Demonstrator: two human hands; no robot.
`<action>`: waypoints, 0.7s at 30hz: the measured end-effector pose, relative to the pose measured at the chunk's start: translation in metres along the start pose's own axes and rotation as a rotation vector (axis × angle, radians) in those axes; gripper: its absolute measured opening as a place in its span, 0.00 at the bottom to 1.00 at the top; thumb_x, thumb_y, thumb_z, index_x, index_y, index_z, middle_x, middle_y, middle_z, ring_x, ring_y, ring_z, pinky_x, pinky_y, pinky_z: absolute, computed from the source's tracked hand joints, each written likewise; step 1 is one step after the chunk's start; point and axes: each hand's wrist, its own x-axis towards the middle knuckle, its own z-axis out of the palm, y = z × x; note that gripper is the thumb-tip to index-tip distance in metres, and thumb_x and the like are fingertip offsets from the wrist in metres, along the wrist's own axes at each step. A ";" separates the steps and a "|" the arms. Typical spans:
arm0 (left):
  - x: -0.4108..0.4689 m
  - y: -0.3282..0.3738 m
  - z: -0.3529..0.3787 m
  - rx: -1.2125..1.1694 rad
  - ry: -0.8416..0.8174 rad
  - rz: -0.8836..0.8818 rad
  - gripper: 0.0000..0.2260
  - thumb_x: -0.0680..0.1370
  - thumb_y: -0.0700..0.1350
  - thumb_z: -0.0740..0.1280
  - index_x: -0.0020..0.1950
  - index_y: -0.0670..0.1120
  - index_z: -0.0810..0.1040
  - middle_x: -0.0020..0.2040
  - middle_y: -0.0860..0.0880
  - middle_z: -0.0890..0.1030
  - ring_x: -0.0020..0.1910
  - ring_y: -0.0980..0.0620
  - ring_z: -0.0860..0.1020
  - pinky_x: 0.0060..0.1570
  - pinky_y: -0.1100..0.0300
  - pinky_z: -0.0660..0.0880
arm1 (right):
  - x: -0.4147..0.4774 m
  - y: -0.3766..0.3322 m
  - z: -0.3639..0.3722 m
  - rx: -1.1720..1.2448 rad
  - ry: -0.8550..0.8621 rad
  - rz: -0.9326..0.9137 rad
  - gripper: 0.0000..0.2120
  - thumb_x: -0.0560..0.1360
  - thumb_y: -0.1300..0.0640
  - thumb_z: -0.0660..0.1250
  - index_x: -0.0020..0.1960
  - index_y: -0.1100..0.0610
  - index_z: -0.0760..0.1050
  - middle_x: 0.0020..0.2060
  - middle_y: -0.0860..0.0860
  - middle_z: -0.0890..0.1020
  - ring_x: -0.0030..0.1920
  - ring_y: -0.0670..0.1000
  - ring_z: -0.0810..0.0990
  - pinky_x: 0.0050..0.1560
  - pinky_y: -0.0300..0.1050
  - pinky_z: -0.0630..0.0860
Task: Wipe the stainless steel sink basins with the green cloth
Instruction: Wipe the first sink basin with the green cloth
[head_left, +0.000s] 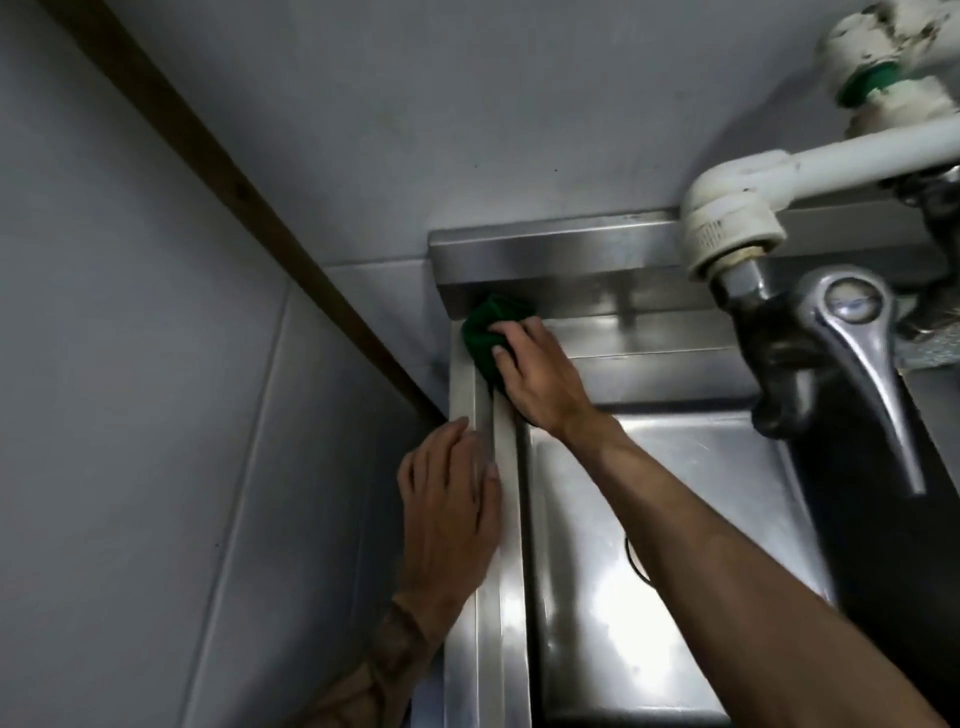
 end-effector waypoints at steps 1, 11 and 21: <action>-0.004 -0.003 -0.001 -0.010 0.005 -0.029 0.16 0.83 0.48 0.60 0.69 0.45 0.75 0.71 0.44 0.78 0.70 0.47 0.74 0.71 0.47 0.67 | 0.001 0.002 -0.008 0.010 -0.052 -0.033 0.16 0.83 0.53 0.60 0.68 0.56 0.74 0.60 0.57 0.76 0.60 0.58 0.76 0.62 0.53 0.73; -0.016 -0.001 -0.024 -0.155 0.075 -0.246 0.17 0.86 0.52 0.56 0.70 0.46 0.74 0.67 0.46 0.73 0.65 0.50 0.70 0.68 0.53 0.65 | -0.085 -0.044 0.004 0.034 -0.277 -0.293 0.16 0.84 0.52 0.60 0.70 0.51 0.73 0.62 0.50 0.76 0.58 0.50 0.77 0.53 0.43 0.76; -0.006 -0.003 -0.034 0.010 -0.159 -0.222 0.25 0.85 0.63 0.49 0.58 0.46 0.76 0.54 0.46 0.76 0.55 0.46 0.72 0.56 0.49 0.69 | -0.136 -0.039 -0.009 -0.073 -0.111 -0.125 0.18 0.82 0.44 0.62 0.68 0.50 0.68 0.60 0.49 0.74 0.59 0.52 0.72 0.59 0.49 0.66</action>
